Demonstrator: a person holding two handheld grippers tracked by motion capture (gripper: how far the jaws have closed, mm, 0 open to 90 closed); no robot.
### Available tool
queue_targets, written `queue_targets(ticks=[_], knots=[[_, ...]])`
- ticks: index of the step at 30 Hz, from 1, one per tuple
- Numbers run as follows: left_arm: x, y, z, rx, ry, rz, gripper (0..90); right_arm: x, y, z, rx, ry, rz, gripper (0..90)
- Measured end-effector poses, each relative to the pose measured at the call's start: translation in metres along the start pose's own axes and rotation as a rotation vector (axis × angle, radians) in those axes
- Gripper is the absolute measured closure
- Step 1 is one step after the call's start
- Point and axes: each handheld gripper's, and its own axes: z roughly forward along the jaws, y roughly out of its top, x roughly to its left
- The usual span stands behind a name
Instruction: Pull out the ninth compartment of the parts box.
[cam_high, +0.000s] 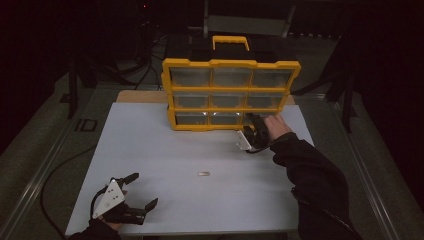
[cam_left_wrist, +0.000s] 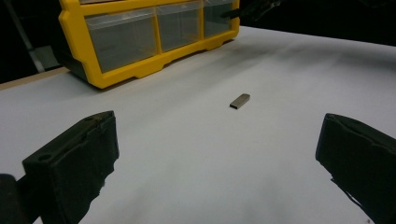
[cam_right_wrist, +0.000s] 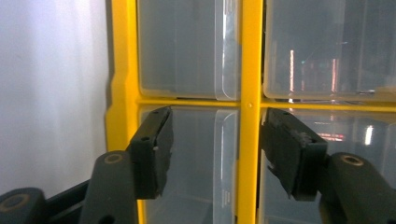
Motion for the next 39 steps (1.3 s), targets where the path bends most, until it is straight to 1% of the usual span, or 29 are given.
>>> queue_targets(ticks=[1, 2, 3, 4, 8, 11, 12, 13, 15, 16, 17, 18, 19, 20, 22, 24, 25, 26, 28, 39], knots=[[0.0, 0.0, 0.0, 0.0, 0.0, 0.0, 0.0, 0.0, 0.0, 0.001, 0.002, 0.0, 0.005, 45.9], [0.0, 0.0, 0.0, 0.0, 0.0, 0.0, 0.0, 0.001, -0.001, 0.002, 0.002, -0.012, 0.0, 48.7], [0.0, 0.0, 0.0, 0.0, 0.0, 0.0, 0.0, 0.001, -0.001, 0.003, 0.009, -0.012, 0.004, 51.3], [0.0, 0.0, 0.0, 0.0, 0.0, 0.0, 0.0, 0.001, -0.001, 0.003, 0.009, -0.012, 0.004, 51.3], [0.0, 0.0, 0.0, 0.004, 0.001, 0.005, 0.0, 0.001, -0.002, 0.007, 0.02, -0.027, -0.006, 59.8], [0.0, 0.0, 0.0, 0.004, 0.002, 0.004, 0.0, 0.001, -0.002, 0.009, 0.027, -0.03, -0.012, 61.4], [0.0, 0.0, 0.0, 0.003, 0.002, 0.003, 0.0, 0.0, -0.002, 0.011, 0.036, -0.041, -0.012, 63.7], [0.0, 0.0, 0.0, 0.002, 0.001, 0.004, 0.0, 0.0, -0.002, 0.011, 0.04, -0.04, -0.014, 64.5], [0.0, 0.0, 0.0, 0.003, 0.001, 0.004, 0.0, 0.0, -0.003, 0.012, 0.051, -0.041, -0.007, 65.8], [0.0, 0.0, 0.0, 0.003, 0.001, 0.004, 0.0, -0.001, -0.003, 0.013, 0.054, -0.048, -0.014, 66.3], [0.0, 0.0, 0.0, 0.003, 0.001, 0.004, 0.0, -0.001, -0.004, 0.014, 0.06, -0.055, -0.01, 67.4], [0.0, 0.0, 0.0, 0.002, 0.001, 0.004, 0.0, -0.002, -0.004, 0.015, 0.061, -0.054, -0.019, 68.0], [0.0, 0.0, 0.0, 0.002, 0.001, 0.004, 0.0, -0.002, -0.004, 0.015, 0.061, -0.054, -0.019, 68.0], [0.0, 0.0, 0.0, 0.003, 0.002, 0.005, 0.0, -0.001, -0.005, 0.016, 0.07, -0.057, -0.012, 70.3], [0.0, 0.0, 0.0, 0.003, 0.002, 0.005, 0.0, -0.001, -0.004, 0.016, 0.073, -0.055, -0.014, 70.3], [0.0, 0.0, 0.0, 0.002, 0.001, 0.004, 0.0, 0.0, -0.004, 0.017, 0.075, -0.058, -0.018, 72.1], [0.0, 0.0, 0.0, 0.002, 0.002, 0.004, 0.0, 0.001, -0.003, 0.018, 0.08, -0.055, -0.013, 72.1], [0.0, 0.0, 0.0, 0.002, 0.002, 0.004, 0.0, 0.001, -0.003, 0.019, 0.081, -0.059, -0.018, 72.0], [0.0, 0.0, 0.0, 0.002, 0.002, 0.004, 0.0, 0.001, -0.003, 0.02, 0.087, -0.049, -0.018, 71.6], [0.0, -0.001, 0.001, 0.005, -0.003, 0.005, 0.0, 0.002, -0.001, 0.022, 0.101, -0.049, -0.021, 72.8]])
